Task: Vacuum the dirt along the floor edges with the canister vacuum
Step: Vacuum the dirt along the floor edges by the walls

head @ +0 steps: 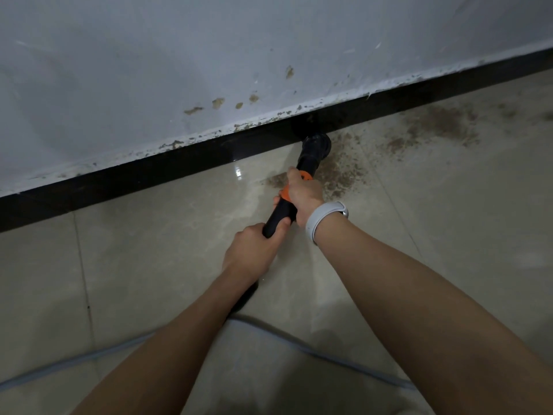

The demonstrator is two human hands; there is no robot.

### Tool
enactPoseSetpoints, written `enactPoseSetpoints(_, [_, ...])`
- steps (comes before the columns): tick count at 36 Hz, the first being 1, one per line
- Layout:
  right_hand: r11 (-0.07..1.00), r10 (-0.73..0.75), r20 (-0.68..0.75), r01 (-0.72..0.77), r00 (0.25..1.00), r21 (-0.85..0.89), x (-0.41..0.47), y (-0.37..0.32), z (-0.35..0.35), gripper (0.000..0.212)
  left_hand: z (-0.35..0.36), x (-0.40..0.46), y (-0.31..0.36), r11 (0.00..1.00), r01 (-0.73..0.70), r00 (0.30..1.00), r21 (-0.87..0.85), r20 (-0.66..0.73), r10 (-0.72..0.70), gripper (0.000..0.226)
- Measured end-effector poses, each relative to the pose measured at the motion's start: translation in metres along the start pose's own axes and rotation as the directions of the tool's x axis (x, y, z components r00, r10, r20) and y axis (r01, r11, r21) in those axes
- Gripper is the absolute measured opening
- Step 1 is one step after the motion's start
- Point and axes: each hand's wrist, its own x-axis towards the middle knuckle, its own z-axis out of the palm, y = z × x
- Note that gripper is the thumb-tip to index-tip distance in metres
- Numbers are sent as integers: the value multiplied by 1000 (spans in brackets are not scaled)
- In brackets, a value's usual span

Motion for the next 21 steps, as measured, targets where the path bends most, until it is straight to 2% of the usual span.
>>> enactPoseSetpoints(7, [999, -16, -43, 13, 999, -53, 12, -16, -14, 28, 5, 13, 15, 999, -32, 998, -6, 61, 33, 52])
enactPoseSetpoints(13, [1000, 12, -44, -12, 999, -19, 9, -28, -21, 26, 6, 19, 25, 998, -59, 992, 3, 110, 58, 52])
enactPoseSetpoints(21, [998, -24, 1, 23, 1000, 53, -10, -22, -19, 31, -4, -2, 22, 997, -76, 995, 20, 61, 75, 55])
